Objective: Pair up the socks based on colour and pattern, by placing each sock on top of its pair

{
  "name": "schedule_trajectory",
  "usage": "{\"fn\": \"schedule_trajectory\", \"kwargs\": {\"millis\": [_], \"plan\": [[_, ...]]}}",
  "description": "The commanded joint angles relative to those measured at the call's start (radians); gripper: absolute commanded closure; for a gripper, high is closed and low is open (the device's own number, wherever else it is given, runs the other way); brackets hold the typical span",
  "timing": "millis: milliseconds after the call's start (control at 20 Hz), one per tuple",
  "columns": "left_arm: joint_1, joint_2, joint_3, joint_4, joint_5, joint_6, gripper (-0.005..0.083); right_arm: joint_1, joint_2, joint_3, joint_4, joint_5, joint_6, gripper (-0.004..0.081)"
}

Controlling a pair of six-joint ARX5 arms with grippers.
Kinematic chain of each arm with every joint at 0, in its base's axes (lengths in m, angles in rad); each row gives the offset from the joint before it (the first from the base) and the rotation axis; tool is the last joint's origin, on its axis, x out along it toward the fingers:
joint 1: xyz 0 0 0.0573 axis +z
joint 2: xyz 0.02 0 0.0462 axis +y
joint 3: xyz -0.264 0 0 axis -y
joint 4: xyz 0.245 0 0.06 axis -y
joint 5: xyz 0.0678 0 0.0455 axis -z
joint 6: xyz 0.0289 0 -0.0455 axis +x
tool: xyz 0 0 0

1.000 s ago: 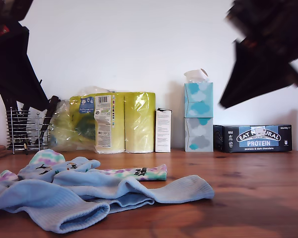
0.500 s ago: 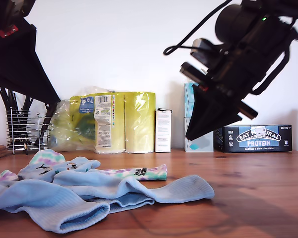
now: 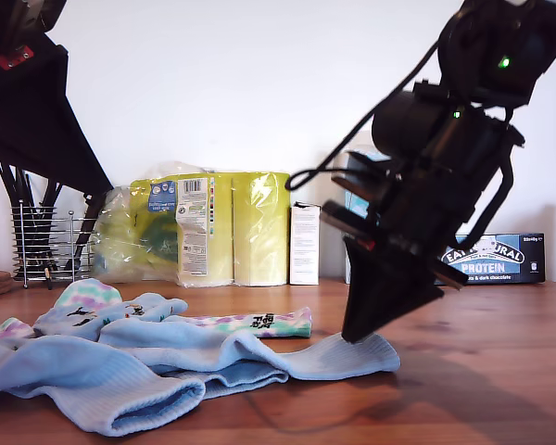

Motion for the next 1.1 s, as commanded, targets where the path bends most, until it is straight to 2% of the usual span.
{"fn": "schedule_trajectory", "kwargs": {"millis": [0, 200, 400, 600, 850, 1050], "plan": [[-0.003, 0.009, -0.011, 0.001, 0.006, -0.003, 0.0794, 0.008, 0.025, -0.003, -0.005, 0.033, -0.023, 0.0783], [-0.003, 0.009, -0.011, 0.001, 0.006, -0.003, 0.0794, 0.008, 0.039, -0.003, -0.023, 0.110, -0.060, 0.0783], [-0.003, 0.009, -0.011, 0.001, 0.006, -0.003, 0.0794, 0.008, 0.039, -0.003, -0.026, 0.120, -0.068, 0.0783], [-0.003, 0.009, -0.011, 0.000, 0.006, -0.003, 0.0794, 0.008, 0.040, -0.003, -0.101, 0.194, -0.130, 0.0783], [-0.003, 0.009, -0.011, 0.001, 0.006, -0.002, 0.0794, -0.030, 0.040, -0.003, -0.173, 0.362, -0.235, 0.0783], [-0.003, 0.009, -0.011, 0.002, 0.005, 0.006, 0.0794, -0.067, 0.040, -0.002, -0.150, 0.511, -0.287, 0.0783]]}}
